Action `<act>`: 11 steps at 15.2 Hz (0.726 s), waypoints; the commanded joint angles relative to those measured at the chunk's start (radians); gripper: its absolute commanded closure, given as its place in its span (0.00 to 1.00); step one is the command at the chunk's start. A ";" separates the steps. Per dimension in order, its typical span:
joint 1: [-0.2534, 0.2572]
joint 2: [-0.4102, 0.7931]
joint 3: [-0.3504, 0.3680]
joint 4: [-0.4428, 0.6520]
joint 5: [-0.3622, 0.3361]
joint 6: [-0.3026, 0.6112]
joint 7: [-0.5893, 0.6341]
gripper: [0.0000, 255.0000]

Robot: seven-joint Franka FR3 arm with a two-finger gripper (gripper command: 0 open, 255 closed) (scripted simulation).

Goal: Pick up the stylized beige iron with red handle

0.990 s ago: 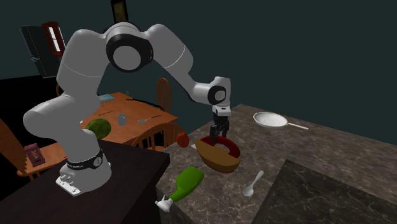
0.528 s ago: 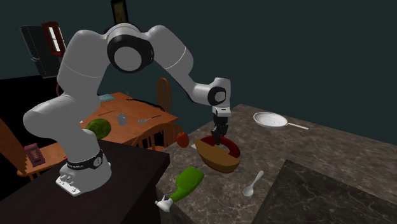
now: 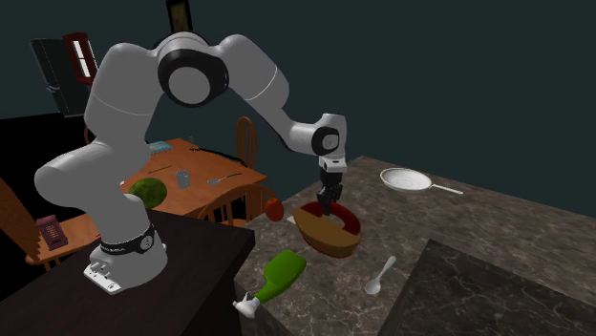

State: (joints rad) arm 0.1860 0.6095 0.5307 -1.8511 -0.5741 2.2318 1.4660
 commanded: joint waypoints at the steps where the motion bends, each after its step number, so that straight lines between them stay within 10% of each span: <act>1: -0.007 -0.019 0.009 0.001 0.013 -0.016 -0.010 1.00; 11: -0.036 -0.107 0.052 0.010 0.078 -0.099 -0.059 1.00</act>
State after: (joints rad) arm 0.1520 0.5110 0.5786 -1.8420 -0.5018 2.1397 1.4106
